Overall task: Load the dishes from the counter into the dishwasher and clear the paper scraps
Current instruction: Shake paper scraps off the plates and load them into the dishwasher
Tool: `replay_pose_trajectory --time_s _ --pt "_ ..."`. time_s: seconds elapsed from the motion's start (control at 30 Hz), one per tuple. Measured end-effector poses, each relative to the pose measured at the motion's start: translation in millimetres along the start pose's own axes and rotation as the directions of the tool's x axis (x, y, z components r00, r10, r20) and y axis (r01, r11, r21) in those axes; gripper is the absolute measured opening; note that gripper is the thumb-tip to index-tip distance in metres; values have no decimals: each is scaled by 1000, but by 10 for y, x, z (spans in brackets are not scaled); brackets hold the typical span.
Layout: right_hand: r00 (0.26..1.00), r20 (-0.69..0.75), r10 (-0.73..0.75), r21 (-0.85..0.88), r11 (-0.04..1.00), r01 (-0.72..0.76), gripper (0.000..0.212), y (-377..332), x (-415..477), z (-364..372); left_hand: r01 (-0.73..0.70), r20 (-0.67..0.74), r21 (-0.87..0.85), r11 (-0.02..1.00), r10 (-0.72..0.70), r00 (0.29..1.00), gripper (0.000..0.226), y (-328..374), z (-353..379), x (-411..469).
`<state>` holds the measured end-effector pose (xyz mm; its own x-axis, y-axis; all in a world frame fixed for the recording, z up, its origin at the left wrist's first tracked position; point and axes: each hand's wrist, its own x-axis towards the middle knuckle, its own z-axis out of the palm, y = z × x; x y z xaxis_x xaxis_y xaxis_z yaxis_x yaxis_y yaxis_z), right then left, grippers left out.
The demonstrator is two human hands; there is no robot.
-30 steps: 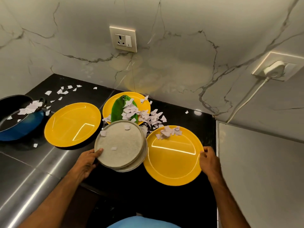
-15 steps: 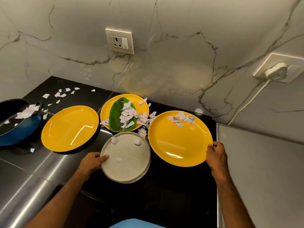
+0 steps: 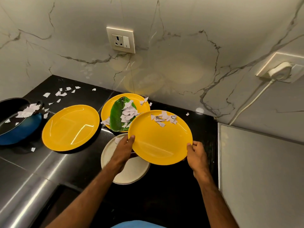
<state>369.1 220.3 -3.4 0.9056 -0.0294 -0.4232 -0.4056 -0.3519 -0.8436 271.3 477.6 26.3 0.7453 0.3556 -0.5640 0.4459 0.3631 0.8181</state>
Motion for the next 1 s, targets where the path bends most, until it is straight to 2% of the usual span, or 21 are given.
replay_pose_trajectory --time_s 0.07,0.17,0.23,0.33,0.4,0.47,0.57,0.7,0.87,1.0 --pt "998 19 -60 -40 997 61 21 -31 -46 -2 -47 -44 32 998 49 998 33 -47 -91 73" --pt "943 -7 -332 -74 941 331 44 -118 -201 26 -132 -101 153 979 149 984 33 -48 -221 115" --pt "870 165 -465 -36 878 477 49 -247 -321 103 -190 -120 239 952 223 967 27 -34 -264 101" --pt "719 582 -380 -106 841 531 59 -465 -452 377 -246 -109 347 905 300 948 40 -52 -260 79" --pt "645 687 -336 -198 767 610 67 -475 -422 630 -282 -94 370 885 338 936 46 -73 -240 48" --pt "625 697 -352 -251 696 673 70 -397 -319 838 -316 -96 383 868 377 921 45 -78 -234 -13" --pt "644 647 -407 -276 663 696 70 -284 -152 978 -361 -109 422 832 442 890 41 -67 -333 -100" --pt "721 533 -444 -302 696 652 74 -223 -24 951 -416 -137 436 798 516 845 48 -24 -536 -206" --pt "820 445 -359 -288 810 511 75 -133 -33 837 -480 -218 507 716 646 732 43 7 -713 -274" --pt "826 451 -338 -209 860 466 74 -40 -204 859 -500 -212 521 691 673 709 48 34 -791 -328"
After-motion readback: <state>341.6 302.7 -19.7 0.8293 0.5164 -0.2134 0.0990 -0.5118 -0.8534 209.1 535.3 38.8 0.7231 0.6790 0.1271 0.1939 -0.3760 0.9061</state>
